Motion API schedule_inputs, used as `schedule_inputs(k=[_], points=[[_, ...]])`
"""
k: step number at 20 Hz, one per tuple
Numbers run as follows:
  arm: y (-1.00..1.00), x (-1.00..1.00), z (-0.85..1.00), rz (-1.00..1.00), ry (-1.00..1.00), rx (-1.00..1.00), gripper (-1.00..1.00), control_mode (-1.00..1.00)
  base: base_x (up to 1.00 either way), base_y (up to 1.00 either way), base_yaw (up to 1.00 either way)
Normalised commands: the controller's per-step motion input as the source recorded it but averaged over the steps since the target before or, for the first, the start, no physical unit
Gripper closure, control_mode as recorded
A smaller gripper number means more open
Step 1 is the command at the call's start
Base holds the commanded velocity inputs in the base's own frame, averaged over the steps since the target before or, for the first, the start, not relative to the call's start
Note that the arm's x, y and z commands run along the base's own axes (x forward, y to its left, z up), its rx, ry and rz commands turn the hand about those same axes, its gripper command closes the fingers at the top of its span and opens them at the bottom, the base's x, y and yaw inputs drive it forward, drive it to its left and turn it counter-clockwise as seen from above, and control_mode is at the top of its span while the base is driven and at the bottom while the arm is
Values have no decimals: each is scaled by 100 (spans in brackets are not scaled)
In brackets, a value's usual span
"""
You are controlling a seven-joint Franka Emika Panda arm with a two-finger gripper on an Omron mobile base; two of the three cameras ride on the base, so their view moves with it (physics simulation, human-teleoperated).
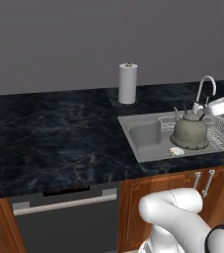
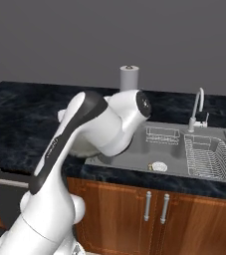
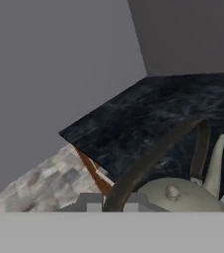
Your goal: Open the cabinet, pick the kettle from the cabinet, and place it in the sink.
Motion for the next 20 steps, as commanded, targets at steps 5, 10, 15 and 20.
schedule_inputs(k=[5, 10, 15, 20], points=[[-3, 24, -20, 0, -13, -17, 100, -100, 0, 0, 0], [-9, 23, -19, 0, -14, -12, 100, -100, 0, 0, 0], [-14, 21, -18, 0, -9, -5, 100, -100, 0, 0, 0], [-15, 21, -19, 0, -4, -3, 100, -100, 0, 0, 0]])
